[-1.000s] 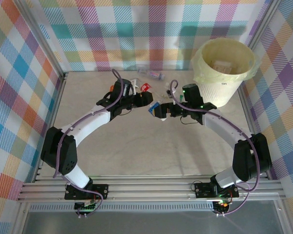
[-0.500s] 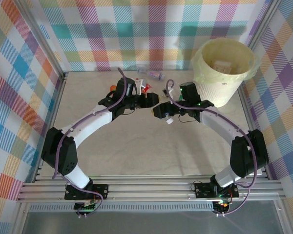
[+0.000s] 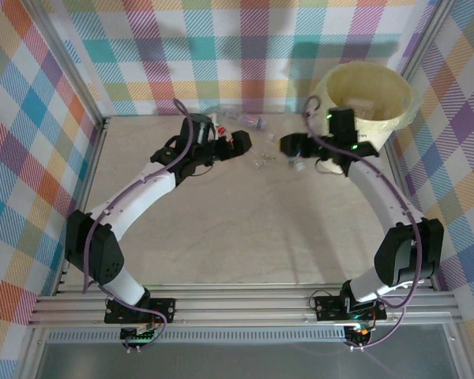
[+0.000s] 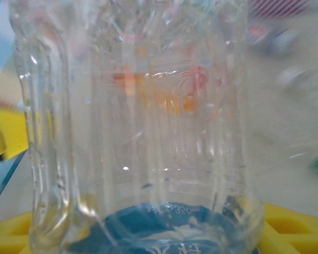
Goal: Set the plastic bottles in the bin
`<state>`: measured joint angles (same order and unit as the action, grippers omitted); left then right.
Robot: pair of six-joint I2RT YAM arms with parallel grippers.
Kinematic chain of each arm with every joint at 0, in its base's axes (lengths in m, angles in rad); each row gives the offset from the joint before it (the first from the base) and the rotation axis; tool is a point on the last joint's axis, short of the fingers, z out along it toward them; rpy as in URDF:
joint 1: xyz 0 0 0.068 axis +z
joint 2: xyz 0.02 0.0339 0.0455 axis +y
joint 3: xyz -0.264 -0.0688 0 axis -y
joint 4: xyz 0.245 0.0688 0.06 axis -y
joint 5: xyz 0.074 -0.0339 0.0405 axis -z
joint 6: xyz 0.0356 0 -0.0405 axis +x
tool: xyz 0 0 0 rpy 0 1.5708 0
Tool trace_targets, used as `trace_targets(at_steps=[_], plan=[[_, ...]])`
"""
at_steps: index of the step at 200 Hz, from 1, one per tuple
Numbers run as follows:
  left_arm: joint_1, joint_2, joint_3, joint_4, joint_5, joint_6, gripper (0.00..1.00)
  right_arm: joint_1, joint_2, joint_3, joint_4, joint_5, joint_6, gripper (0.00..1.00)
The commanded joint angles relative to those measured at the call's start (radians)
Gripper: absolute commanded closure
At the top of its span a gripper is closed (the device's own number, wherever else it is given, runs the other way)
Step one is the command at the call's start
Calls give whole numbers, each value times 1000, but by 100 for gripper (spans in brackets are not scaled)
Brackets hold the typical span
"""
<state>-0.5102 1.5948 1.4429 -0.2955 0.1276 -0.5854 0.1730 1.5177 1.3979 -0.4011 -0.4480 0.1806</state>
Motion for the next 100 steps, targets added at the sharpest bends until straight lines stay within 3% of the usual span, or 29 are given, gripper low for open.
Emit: trace_targets(at_steps=[1, 22, 44, 72, 100], plan=[[58, -35, 77, -151, -281, -64, 0, -92, 7, 156, -18, 38, 59, 43], [95, 26, 123, -216, -413, -130, 0, -158, 58, 301, 9, 61, 144, 42], [136, 118, 170, -260, -481, -255, 0, -209, 120, 404, 44, 196, 248, 41], [181, 245, 244, -282, -483, -348, 0, -269, 210, 479, 91, 301, 370, 41], [213, 367, 336, -340, -451, -406, 0, -279, 323, 625, 13, 382, 384, 37]])
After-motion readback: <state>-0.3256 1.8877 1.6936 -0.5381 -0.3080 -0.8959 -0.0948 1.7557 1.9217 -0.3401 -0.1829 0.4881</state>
